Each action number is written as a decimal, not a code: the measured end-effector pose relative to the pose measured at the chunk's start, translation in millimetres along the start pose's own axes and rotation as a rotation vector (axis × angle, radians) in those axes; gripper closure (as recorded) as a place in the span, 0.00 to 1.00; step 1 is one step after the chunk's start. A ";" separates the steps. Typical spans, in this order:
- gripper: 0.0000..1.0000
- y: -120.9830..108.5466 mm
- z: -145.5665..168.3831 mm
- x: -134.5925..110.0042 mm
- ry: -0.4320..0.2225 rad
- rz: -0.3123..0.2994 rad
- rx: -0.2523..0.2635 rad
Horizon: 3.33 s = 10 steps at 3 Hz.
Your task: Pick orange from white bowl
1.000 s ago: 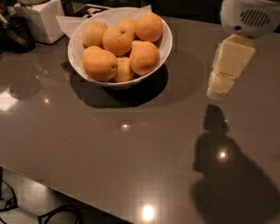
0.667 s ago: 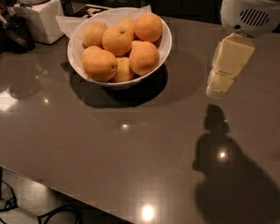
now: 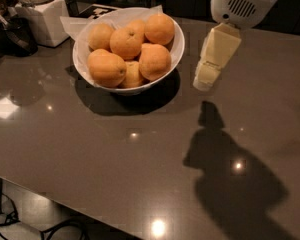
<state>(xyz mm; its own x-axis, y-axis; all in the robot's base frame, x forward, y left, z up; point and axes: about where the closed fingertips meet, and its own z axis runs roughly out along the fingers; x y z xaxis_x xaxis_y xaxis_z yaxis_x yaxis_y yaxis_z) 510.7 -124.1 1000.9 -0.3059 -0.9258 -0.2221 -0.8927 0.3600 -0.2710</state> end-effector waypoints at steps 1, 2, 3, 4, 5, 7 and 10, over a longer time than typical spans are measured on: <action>0.00 -7.4 9.9 -21.2 -0.013 0.001 -0.024; 0.00 -11.7 21.5 -36.0 -0.006 0.007 -0.047; 0.00 -17.8 36.6 -53.1 0.013 0.008 -0.071; 0.06 -21.8 49.3 -69.5 0.031 0.000 -0.086; 0.16 -23.6 61.2 -82.9 0.048 -0.012 -0.100; 0.21 -26.8 76.5 -102.0 0.066 -0.033 -0.112; 0.23 -37.3 105.1 -109.3 0.106 -0.021 -0.136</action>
Offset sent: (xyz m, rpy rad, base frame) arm 0.0369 0.0445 -0.0213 0.0039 0.1136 -0.0034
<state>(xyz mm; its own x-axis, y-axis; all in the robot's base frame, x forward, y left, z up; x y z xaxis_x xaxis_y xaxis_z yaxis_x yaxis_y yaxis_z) 612.2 -24.3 936.8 -0.3133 -0.9426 -0.1152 -0.9337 0.3279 -0.1438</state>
